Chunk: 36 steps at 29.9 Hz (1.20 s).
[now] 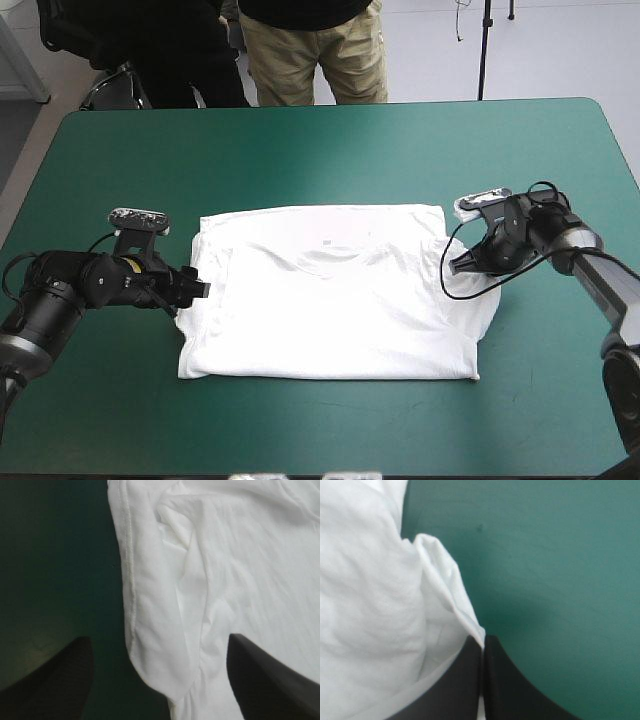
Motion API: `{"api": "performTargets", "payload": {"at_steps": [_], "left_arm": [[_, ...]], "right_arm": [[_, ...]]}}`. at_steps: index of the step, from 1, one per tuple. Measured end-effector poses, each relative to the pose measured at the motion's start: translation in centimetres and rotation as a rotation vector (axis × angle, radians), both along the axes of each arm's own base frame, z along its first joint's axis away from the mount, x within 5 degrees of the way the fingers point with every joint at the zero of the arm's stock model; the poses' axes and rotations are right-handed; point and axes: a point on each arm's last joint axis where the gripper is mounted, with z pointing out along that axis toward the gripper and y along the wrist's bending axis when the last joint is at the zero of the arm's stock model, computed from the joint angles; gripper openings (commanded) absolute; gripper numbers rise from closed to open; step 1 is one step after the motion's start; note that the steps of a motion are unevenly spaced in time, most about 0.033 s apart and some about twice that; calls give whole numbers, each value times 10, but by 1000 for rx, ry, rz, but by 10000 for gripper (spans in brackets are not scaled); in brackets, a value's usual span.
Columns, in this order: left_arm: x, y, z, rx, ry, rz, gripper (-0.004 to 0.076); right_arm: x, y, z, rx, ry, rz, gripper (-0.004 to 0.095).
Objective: Fold the cloth
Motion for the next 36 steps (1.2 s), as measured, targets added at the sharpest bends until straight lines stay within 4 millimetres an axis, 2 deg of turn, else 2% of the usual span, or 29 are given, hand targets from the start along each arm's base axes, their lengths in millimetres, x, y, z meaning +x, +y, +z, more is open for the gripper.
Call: {"api": "performTargets", "payload": {"at_steps": [4,6,10,15,19,24,27,32,36], "left_arm": [[0,0,1,3,-1,-1,538],[0,0,2,2,-4,-1,538],[1,0,3,2,-6,-1,538],[1,0,8,2,-5,-3,538],[1,0,8,2,-1,-3,538],[-1,0,7,7,22,-6,538],[-3,0,6,10,41,-8,538],[-4,0,5,15,62,-13,538],[-6,0,5,16,75,-18,538]], "right_arm": [[-9,2,29,38,-47,34,-17],[-14,7,37,91,-42,54,-17],[-20,21,40,187,-5,112,-17],[-28,53,40,239,12,204,-17],[-33,86,32,270,36,280,-17],[-27,114,-4,257,130,314,-4],[-20,119,-24,241,167,310,113],[-20,120,-22,246,157,313,345],[-24,117,-6,239,94,332,424]]}}
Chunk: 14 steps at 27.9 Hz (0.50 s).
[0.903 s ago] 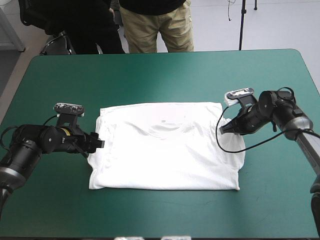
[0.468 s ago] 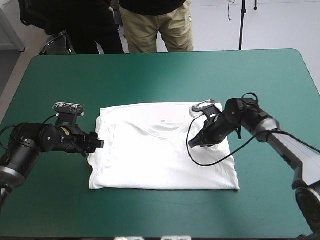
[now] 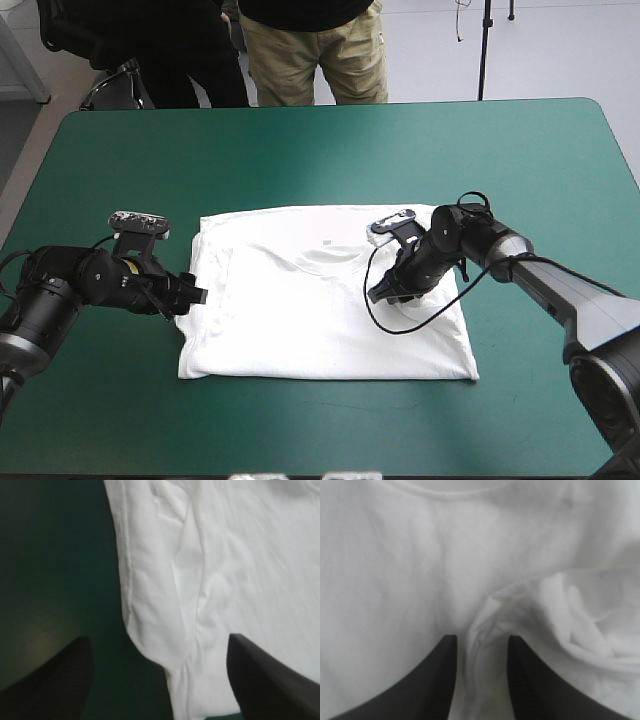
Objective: Fold the cloth
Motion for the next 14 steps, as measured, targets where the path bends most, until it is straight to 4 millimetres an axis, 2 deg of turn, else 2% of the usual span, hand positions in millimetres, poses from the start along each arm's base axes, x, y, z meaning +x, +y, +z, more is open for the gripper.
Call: {"api": "performTargets", "payload": {"at_steps": [4,8,12,13,14], "left_arm": [[-3,0,0,3,15,-7,538],[-10,1,-2,9,46,-11,538],[-21,4,-17,23,98,5,538],[-27,7,-29,39,131,24,538],[-30,8,-37,46,151,35,538]], "right_arm": [[-15,-10,43,26,-128,3,424],[-46,-30,93,20,-246,-7,424],[-80,-53,118,-6,-264,-36,424],[-100,-63,122,-9,-251,-55,424],[-109,-67,123,-2,-254,-66,424]]}}
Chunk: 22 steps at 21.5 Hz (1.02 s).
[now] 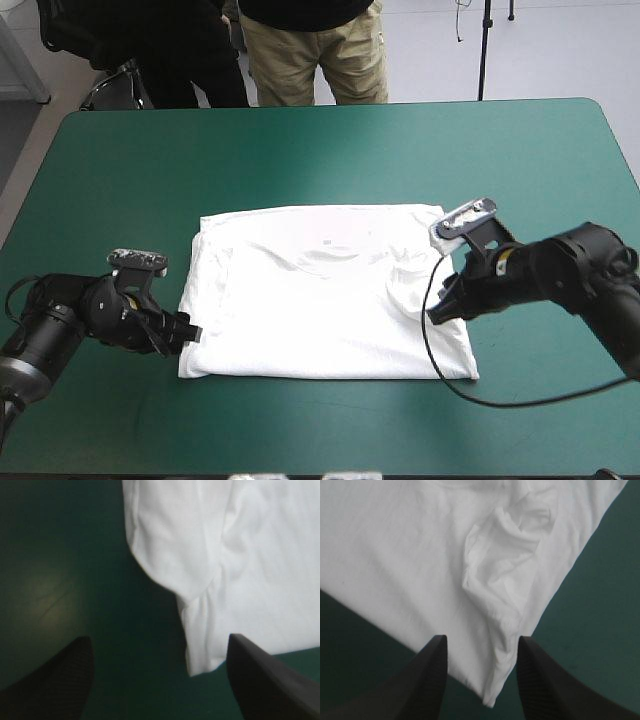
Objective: Fold the cloth
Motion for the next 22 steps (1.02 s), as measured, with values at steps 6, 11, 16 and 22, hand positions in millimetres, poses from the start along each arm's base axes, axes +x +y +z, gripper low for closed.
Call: {"api": "performTargets", "payload": {"at_steps": [6,11,16,22], "left_arm": [[-5,-4,-34,-65,52,52,538],[4,-9,-55,-60,173,9,422],[3,-12,-59,-77,220,-47,130],[4,-13,-59,-83,217,-49,-17]], "right_arm": [[-51,-23,-13,53,-2,-75,418],[-54,-25,-39,40,62,-107,392],[-55,-27,-60,20,97,-148,362],[-57,-30,-74,3,135,-187,370]]}}
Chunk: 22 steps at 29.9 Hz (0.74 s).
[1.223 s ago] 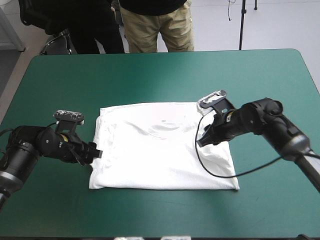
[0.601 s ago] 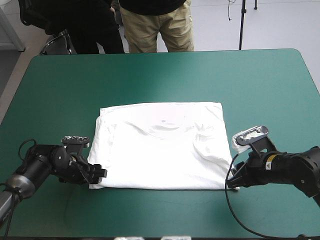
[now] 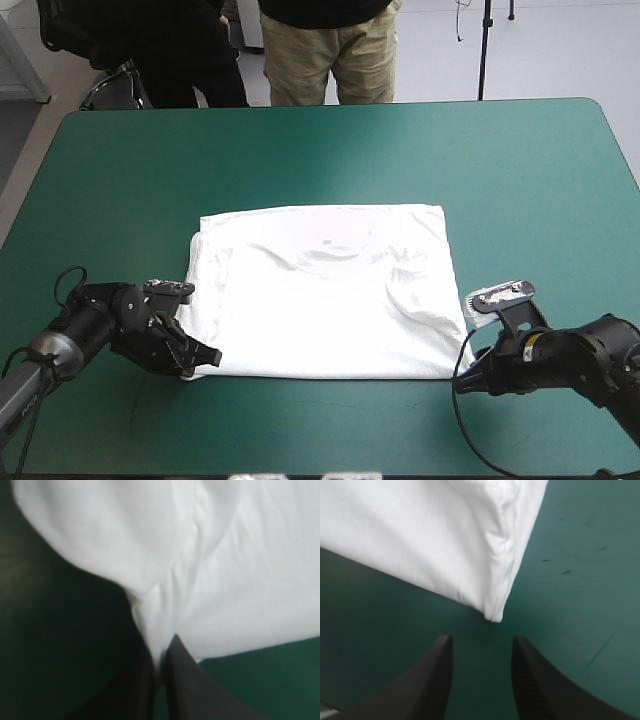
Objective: Fold the cloth
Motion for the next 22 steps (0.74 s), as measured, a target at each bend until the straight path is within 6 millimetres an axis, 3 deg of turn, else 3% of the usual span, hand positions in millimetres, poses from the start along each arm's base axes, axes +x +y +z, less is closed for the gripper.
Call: {"api": "performTargets", "payload": {"at_steps": [6,7,10,16,22], "left_arm": [[0,0,0,-2,0,1,-17],[0,0,0,-2,0,1,-17],[0,0,0,-2,0,1,-17],[0,0,0,-2,1,1,-17],[0,0,0,-2,1,1,-17]], "right_arm": [[-1,-2,-14,-21,48,-31,608],[0,-1,-17,-24,59,-37,609],[6,1,-25,-26,73,-51,551],[23,9,-36,-19,63,-63,342],[33,13,-53,-60,133,-49,302]]}}
